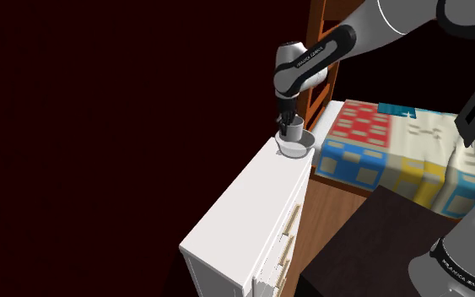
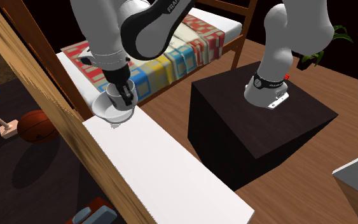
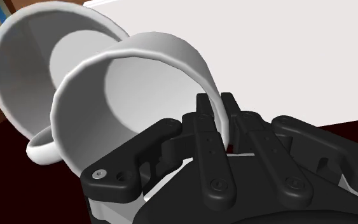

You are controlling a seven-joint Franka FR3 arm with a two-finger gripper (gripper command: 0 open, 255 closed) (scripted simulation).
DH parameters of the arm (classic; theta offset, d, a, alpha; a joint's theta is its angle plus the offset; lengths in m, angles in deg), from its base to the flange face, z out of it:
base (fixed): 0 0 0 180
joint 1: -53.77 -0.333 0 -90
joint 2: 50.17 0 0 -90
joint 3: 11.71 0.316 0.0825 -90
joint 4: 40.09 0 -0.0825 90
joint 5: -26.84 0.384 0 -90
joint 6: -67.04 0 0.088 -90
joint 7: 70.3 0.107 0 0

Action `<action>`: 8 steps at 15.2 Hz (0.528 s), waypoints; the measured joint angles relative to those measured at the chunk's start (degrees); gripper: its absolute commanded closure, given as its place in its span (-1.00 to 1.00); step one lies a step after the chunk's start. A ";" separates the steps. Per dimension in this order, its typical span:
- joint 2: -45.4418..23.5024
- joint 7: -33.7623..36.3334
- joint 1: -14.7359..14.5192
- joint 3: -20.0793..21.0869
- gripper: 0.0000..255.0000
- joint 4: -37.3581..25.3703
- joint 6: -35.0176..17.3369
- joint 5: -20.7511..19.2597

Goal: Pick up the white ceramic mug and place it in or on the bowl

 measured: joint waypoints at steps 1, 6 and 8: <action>-1.08 -1.24 0.76 -0.34 1.00 -1.94 0.80 0.13; -6.64 -6.81 4.32 -1.78 1.00 -10.37 3.32 0.68; -9.55 -8.60 5.44 -2.17 1.00 -15.52 5.50 0.90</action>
